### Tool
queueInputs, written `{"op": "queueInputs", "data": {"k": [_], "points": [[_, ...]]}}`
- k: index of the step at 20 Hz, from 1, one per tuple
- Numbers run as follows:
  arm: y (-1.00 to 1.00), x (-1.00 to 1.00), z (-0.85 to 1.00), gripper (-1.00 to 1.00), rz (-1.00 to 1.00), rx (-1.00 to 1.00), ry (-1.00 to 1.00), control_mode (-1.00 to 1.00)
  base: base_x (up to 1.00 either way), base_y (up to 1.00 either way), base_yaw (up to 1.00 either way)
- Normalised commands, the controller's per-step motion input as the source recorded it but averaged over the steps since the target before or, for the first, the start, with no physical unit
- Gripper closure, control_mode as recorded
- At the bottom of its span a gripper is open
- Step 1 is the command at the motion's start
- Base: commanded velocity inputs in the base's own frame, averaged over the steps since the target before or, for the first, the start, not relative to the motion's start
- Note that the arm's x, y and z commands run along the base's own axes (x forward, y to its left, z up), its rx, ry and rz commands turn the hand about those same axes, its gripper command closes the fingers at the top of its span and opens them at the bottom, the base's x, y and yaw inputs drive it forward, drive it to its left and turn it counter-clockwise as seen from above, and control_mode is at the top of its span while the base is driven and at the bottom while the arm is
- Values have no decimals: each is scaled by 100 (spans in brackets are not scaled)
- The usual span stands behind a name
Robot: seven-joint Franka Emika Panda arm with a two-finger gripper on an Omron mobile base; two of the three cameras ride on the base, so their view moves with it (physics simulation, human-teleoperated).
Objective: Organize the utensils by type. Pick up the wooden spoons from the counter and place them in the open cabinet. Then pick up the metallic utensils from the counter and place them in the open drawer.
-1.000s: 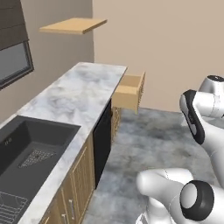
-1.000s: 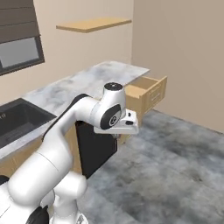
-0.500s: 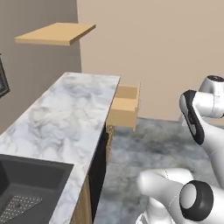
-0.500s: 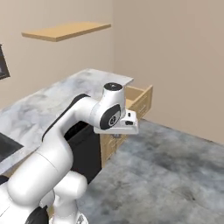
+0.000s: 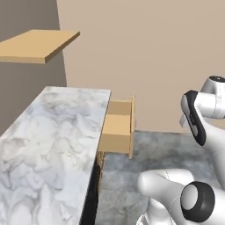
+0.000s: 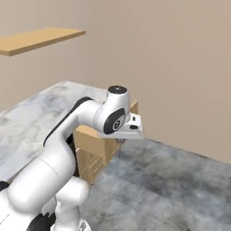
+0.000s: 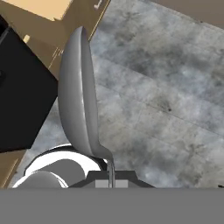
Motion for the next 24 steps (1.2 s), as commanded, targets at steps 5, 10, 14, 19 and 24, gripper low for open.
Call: {"op": "queueInputs", "data": {"k": [5, 10, 14, 19, 24], "points": [[0, 0, 0, 100, 0, 0, 0, 100, 88, 6, -12], [0, 0, 0, 100, 0, 0, 0, 100, 67, 14, -13], [0, 0, 0, 100, 0, 0, 0, 100, 49, 14, -10], [0, 0, 0, 100, 0, 0, 0, 100, 37, 15, -6], [0, 0, 0, 100, 0, 0, 0, 100, 6, 2, 0]]}}
